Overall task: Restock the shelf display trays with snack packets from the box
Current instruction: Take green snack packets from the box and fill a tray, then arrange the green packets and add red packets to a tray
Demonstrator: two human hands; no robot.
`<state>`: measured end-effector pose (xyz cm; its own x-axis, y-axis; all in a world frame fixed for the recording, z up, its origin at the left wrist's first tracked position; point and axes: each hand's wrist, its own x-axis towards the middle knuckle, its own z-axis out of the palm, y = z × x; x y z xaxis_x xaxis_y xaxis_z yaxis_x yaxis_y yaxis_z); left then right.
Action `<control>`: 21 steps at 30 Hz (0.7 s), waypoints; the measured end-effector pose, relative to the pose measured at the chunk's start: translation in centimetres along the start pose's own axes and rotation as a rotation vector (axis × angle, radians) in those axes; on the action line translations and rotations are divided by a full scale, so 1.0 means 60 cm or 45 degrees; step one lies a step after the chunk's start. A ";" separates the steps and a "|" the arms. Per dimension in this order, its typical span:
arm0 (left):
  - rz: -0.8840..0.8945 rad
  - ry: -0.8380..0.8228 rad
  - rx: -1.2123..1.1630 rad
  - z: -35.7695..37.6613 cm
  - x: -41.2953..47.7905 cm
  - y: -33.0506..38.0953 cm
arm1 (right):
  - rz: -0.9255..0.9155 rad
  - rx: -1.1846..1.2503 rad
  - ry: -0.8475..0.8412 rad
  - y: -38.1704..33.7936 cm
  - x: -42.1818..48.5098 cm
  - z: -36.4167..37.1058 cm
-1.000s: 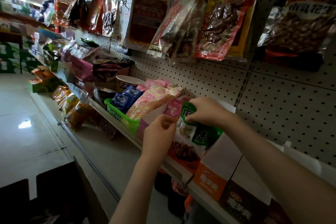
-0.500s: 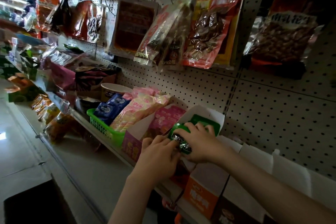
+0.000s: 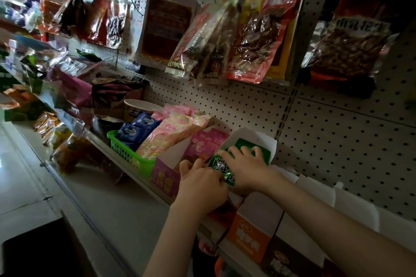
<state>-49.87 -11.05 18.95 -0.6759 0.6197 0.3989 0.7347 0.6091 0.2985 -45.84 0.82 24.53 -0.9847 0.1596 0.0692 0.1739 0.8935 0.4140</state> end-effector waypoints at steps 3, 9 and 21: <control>-0.008 0.073 -0.189 0.007 0.004 -0.010 | 0.006 0.075 -0.046 0.005 -0.003 -0.018; 0.033 0.266 -0.435 -0.027 0.005 -0.030 | 0.002 0.276 0.159 -0.036 -0.019 -0.088; -0.947 0.361 -0.504 0.018 -0.328 -0.338 | -0.599 0.836 -0.080 -0.411 0.004 0.039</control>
<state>-51.53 -35.08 4.12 -0.9850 -0.0463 0.1663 0.1127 0.5570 0.8228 -50.35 -20.17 12.20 -0.9568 -0.2882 -0.0388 -0.2720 0.9341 -0.2314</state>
